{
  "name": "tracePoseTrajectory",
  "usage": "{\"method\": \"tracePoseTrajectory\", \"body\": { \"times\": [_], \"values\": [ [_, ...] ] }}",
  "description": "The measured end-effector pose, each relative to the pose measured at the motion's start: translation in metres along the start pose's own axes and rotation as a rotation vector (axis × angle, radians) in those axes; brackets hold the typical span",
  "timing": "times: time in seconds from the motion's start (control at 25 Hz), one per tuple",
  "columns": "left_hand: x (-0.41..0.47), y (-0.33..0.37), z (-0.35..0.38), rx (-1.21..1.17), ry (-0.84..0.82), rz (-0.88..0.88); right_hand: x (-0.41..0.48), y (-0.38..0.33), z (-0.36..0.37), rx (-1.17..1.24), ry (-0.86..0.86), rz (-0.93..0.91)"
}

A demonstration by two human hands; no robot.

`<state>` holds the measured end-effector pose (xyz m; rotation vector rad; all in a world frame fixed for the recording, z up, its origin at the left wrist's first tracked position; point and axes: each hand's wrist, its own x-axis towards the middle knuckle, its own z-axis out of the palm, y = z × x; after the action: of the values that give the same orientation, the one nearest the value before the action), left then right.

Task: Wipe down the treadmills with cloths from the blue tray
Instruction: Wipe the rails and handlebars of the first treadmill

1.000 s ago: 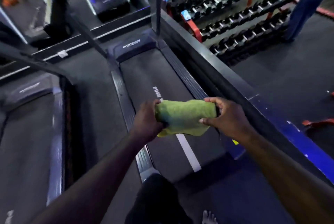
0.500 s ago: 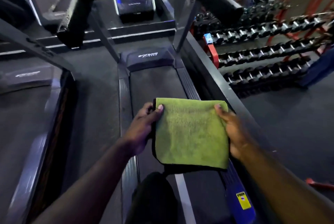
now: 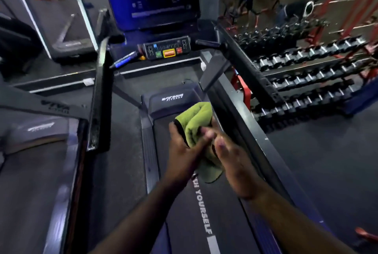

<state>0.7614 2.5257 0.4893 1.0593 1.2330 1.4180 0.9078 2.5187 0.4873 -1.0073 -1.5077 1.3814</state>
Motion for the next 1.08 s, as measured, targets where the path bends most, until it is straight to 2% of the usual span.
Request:
{"method": "tracePoseTrajectory", "body": {
  "times": [0.12,0.24,0.48,0.6,0.72,0.76,0.92,1.0,1.08],
  "values": [
    [0.064,0.026,0.016,-0.138,0.057,-0.025,0.053,-0.003,-0.05,-0.062,0.122,-0.02],
    [0.118,0.03,0.033,-0.306,0.105,-0.08,0.093,0.021,-0.071,-0.194,0.021,0.059],
    [0.234,0.05,0.071,-0.345,0.259,-0.111,0.184,0.044,-0.111,-0.293,0.024,0.117],
    [0.281,0.064,0.074,-0.344,0.279,-0.094,0.23,0.042,-0.137,-0.317,0.011,0.127],
    [0.327,0.068,0.062,-0.376,0.225,-0.08,0.296,0.021,-0.157,-0.191,0.261,0.04],
    [0.344,0.066,0.058,-0.393,0.19,-0.087,0.321,0.012,-0.16,-0.151,0.274,0.009],
    [0.403,0.053,0.048,-0.405,-0.032,-0.217,0.394,-0.012,-0.145,-0.149,0.014,0.112],
    [0.435,0.049,0.041,-0.358,-0.097,-0.237,0.424,-0.018,-0.129,-0.191,0.025,0.164],
    [0.468,0.047,0.029,-0.297,-0.129,-0.248,0.45,-0.019,-0.116,-0.227,0.111,0.18]
  ]
}}
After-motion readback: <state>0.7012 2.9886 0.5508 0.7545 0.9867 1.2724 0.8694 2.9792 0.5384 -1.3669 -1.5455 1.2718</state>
